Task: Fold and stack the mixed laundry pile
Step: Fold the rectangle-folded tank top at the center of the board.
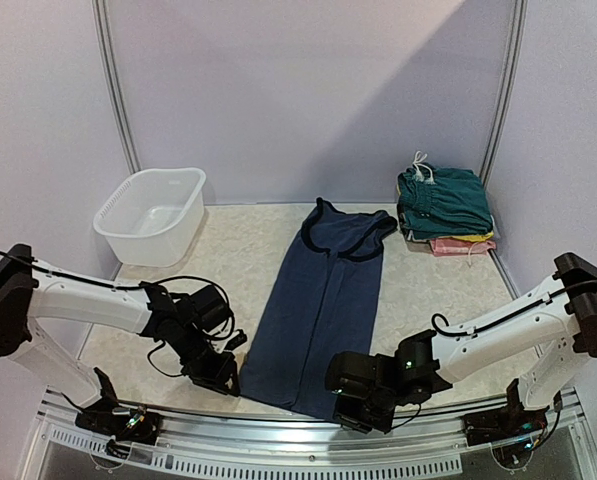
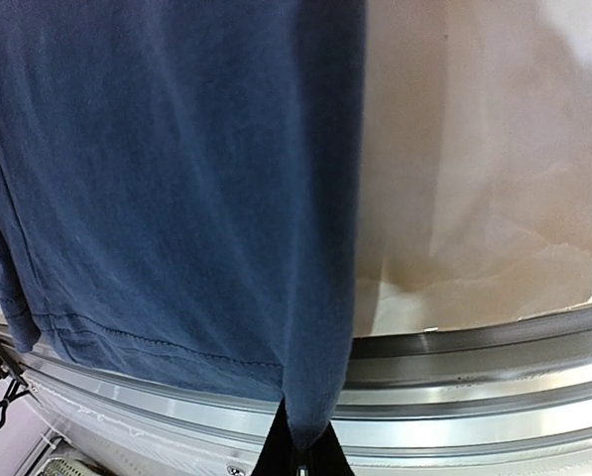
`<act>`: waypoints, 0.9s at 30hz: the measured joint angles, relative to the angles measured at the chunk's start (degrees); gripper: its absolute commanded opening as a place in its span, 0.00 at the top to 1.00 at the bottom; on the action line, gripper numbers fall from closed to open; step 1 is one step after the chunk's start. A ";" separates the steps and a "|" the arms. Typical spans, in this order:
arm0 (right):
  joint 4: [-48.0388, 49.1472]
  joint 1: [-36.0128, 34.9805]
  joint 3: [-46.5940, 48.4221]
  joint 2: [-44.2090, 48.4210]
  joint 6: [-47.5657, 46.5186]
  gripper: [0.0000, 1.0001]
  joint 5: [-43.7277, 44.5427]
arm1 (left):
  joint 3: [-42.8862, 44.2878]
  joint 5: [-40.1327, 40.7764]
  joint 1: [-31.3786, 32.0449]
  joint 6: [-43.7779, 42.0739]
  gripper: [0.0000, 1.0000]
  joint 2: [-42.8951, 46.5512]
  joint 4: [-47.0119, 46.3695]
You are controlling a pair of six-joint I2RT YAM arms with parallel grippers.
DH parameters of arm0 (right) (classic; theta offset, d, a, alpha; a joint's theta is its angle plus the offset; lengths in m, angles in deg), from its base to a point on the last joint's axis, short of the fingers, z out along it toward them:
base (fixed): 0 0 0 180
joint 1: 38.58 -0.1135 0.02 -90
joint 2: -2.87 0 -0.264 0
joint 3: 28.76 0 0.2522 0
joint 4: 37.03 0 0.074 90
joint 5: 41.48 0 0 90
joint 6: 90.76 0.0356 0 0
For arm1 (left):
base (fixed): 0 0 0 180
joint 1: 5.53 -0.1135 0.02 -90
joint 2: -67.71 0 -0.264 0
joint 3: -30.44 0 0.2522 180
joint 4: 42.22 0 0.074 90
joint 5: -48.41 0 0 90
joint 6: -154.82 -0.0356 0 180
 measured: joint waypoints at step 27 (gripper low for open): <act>-13.09 -3.37 12.63 -5.99 -6.78 1.00 -2.08 | -0.98 0.85 3.23 2.64 1.00 10.88 6.60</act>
